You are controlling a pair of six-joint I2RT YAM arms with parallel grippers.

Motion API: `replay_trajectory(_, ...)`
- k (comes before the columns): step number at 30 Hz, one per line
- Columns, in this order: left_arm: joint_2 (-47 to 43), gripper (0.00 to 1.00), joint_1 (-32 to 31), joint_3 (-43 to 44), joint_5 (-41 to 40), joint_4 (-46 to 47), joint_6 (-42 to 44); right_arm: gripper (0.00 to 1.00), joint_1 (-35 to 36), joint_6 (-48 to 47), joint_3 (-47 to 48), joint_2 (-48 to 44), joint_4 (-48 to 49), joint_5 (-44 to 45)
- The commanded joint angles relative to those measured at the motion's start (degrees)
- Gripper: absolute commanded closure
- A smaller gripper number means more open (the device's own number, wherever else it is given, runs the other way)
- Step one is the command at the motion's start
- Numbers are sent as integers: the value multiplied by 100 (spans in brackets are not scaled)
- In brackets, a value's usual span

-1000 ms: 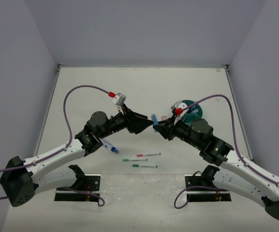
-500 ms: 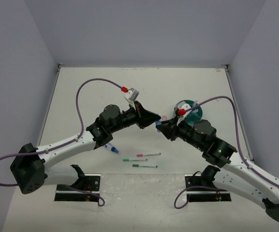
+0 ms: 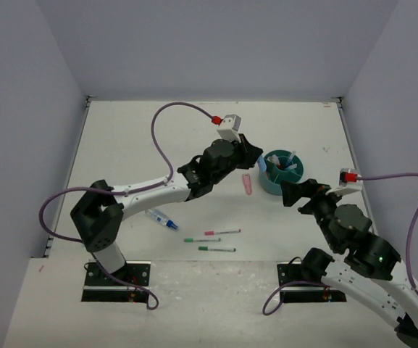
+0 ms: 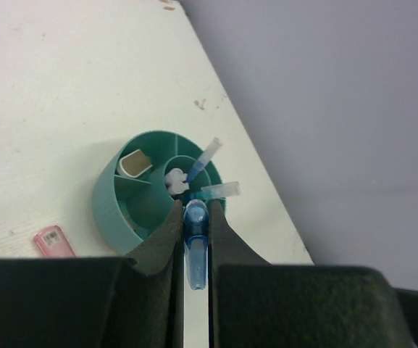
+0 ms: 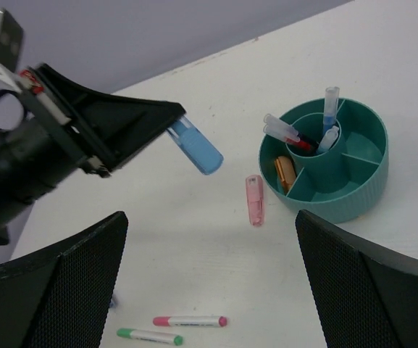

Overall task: Sort the stationery into containers
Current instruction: Place the pen in the storage box.

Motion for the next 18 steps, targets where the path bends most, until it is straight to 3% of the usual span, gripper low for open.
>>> replay_trajectory(1,473,100,-60,459,-865,-187,-404,1,6,359,362,-278,-524,292)
replay_trajectory(9,1136,100,-43,608,-755,482,-448,1,3,115,227,-364,-290,-451)
replay_trajectory(18,1811,99,47,1046,-473,569,-587,1,5,-87,56,-198,235,-980)
